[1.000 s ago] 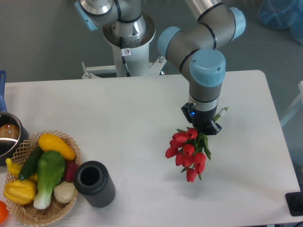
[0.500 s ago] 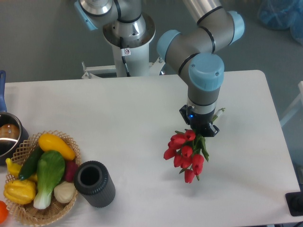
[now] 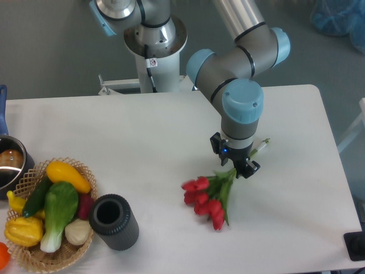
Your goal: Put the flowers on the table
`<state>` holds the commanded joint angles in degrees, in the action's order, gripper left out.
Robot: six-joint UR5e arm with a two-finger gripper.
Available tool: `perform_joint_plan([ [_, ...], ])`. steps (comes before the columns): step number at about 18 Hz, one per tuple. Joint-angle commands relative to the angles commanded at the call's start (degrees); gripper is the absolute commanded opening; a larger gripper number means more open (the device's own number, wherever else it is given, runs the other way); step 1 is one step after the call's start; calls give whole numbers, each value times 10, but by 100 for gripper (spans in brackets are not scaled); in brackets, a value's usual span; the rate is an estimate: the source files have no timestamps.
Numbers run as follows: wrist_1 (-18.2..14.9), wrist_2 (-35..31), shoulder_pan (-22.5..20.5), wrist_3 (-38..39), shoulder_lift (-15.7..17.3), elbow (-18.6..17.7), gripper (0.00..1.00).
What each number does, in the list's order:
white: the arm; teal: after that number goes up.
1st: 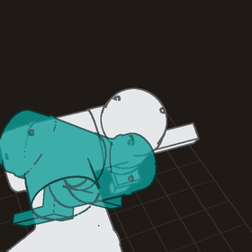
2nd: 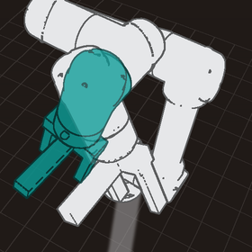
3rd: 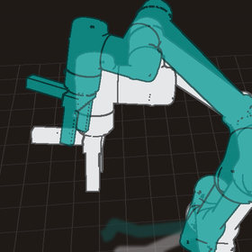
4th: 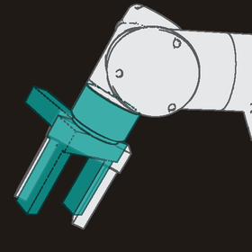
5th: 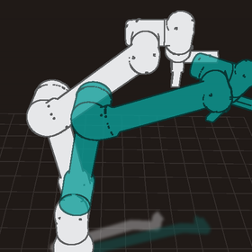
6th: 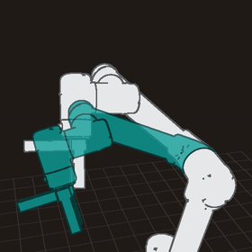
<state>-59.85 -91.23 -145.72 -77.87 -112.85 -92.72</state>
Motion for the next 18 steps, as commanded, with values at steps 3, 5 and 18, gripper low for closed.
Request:
perform_joint_plan([
  [3,2,0,-4,0,-2,1,100],
  [5,38,1,-14,8,1,3,100],
  [18,54,41,-66,11,16,5,100],
])
